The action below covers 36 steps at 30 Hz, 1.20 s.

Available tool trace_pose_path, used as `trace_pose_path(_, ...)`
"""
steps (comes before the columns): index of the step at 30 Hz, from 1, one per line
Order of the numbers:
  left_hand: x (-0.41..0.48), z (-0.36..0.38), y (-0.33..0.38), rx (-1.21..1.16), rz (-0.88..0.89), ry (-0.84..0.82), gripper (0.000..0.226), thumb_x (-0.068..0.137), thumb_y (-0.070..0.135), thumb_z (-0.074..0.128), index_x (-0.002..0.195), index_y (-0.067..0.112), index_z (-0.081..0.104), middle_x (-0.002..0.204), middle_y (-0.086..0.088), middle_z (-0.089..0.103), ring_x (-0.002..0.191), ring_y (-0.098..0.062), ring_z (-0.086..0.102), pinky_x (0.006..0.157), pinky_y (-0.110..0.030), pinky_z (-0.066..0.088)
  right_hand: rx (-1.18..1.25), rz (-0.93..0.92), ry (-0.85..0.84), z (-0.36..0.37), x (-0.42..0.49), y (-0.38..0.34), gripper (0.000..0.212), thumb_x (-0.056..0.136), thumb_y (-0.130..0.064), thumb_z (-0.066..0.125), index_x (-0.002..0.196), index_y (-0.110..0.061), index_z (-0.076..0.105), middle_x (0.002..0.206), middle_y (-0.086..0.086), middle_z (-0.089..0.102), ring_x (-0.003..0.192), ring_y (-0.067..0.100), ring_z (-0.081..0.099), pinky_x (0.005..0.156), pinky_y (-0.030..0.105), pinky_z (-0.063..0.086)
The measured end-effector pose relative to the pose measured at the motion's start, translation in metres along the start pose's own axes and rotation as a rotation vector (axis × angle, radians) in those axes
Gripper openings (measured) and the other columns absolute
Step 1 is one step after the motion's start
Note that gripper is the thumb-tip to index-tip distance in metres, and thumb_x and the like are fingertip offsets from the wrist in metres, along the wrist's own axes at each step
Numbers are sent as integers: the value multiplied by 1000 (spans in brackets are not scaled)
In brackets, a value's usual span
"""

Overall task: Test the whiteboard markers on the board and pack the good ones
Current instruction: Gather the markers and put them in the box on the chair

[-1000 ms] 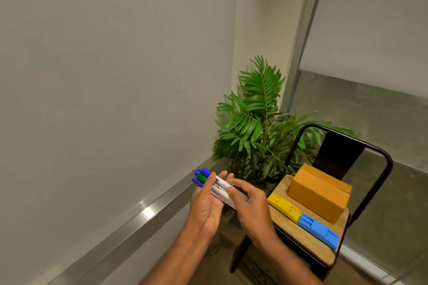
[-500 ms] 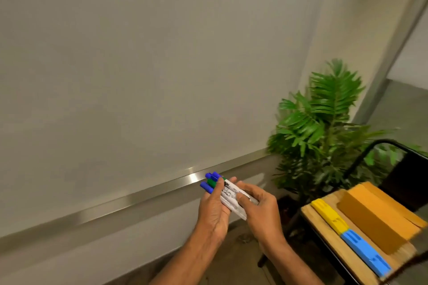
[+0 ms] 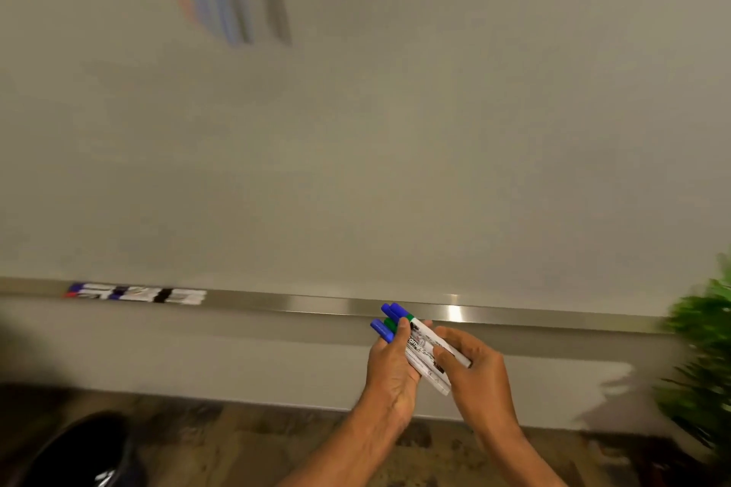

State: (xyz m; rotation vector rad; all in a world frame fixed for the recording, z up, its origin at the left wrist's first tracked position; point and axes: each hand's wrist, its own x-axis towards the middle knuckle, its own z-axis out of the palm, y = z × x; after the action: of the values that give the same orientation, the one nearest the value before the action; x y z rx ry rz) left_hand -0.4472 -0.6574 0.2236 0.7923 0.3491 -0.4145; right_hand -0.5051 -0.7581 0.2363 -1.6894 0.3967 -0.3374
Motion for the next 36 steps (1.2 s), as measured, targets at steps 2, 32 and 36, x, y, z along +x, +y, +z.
trace_pose_path(2, 7, -28, 29, -6, 32, 49, 27, 101, 16, 59, 120, -2, 65, 108, -27, 74, 86, -32, 74, 84, -45, 60, -10, 6, -41, 42, 5, 0, 19, 93, -14, 68, 108, -23, 74, 96, -6, 77, 79, 3, 72, 61, 15, 55)
trace_pose_path(32, 134, -208, 250, -222, 237, 438, 25, 98, 7, 62, 120, -4, 66, 107, -24, 74, 94, -32, 72, 94, -46, 56, 66, 115, -539, 360, 135, 6, 26, 94, -4, 65, 107, -22, 76, 95, -7, 78, 86, 16, 72, 69, 28, 59)
trace_pose_path(36, 149, -213, 254, -210, 229, 452, 26, 98, 7, 62, 121, -3, 65, 110, -24, 74, 104, -36, 72, 99, -49, 54, 93, 190, -518, 371, 153, 16, 25, 92, -3, 67, 105, -23, 76, 98, -6, 77, 90, 15, 72, 71, 29, 60)
